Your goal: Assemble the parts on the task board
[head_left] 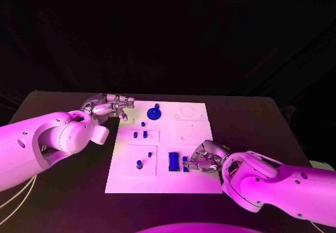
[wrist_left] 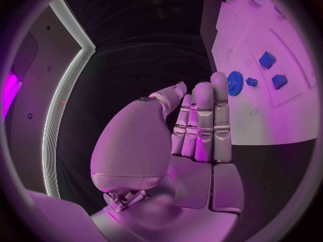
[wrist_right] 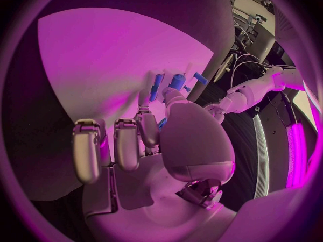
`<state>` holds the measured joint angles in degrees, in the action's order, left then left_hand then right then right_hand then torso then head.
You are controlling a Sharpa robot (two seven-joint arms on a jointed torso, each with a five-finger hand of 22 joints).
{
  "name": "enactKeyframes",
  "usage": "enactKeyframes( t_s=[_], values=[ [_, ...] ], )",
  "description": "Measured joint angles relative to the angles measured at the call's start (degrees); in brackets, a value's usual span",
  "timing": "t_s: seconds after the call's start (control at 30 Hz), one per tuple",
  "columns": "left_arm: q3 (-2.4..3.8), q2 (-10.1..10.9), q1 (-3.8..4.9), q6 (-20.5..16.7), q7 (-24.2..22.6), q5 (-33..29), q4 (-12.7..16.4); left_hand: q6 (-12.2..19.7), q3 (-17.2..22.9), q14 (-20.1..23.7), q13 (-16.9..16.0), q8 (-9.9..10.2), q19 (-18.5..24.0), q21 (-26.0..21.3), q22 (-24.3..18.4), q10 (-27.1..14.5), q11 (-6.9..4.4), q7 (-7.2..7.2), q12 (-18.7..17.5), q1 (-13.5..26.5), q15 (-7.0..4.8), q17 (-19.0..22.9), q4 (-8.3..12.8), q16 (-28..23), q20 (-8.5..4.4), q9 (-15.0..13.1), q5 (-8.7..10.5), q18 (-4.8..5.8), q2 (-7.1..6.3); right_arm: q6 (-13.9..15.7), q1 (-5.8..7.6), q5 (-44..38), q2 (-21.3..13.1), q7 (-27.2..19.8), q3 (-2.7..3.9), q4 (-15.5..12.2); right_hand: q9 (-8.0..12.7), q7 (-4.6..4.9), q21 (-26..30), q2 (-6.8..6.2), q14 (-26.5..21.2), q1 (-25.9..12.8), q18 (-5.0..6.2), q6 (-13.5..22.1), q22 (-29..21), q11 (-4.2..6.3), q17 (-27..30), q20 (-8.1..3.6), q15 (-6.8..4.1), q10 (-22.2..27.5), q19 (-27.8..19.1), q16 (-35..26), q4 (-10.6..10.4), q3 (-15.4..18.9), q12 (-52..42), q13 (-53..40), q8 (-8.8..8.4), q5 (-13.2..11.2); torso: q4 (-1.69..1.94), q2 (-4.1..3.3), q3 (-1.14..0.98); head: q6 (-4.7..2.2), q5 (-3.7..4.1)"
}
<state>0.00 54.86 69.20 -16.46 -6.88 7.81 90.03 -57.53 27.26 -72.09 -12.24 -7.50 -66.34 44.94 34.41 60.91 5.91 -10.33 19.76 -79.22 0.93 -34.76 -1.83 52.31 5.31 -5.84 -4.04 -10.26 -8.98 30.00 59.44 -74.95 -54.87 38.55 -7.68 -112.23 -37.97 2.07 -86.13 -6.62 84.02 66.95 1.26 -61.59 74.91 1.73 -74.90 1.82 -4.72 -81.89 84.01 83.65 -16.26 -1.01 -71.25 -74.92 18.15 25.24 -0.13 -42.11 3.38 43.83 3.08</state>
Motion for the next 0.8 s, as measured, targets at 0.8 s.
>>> enactKeyframes(
  t_s=[0.8],
  values=[
    [-1.01,-5.05,-2.15,-0.07,-5.66,-4.73,-6.35,1.12,-5.2,14.14,2.57,-0.63,11.78,-16.6,-9.6,-1.13,0.96,0.06,-2.52,2.34,3.17,12.08,-2.65,-23.55,4.02,0.42,0.0,0.02,0.23,-1.56,7.29,36.97,0.84,-40.83,0.04,17.89,10.31,5.33,68.63,5.07,-14.74,17.71,8.93,5.01,-15.14,-5.86,41.85,5.01,5.66,23.49,-24.17,-54.97,3.31,0.73,49.77,37.64,-11.46,-14.99,0.07,3.36,-0.35,-2.87,-0.75]
  ],
)
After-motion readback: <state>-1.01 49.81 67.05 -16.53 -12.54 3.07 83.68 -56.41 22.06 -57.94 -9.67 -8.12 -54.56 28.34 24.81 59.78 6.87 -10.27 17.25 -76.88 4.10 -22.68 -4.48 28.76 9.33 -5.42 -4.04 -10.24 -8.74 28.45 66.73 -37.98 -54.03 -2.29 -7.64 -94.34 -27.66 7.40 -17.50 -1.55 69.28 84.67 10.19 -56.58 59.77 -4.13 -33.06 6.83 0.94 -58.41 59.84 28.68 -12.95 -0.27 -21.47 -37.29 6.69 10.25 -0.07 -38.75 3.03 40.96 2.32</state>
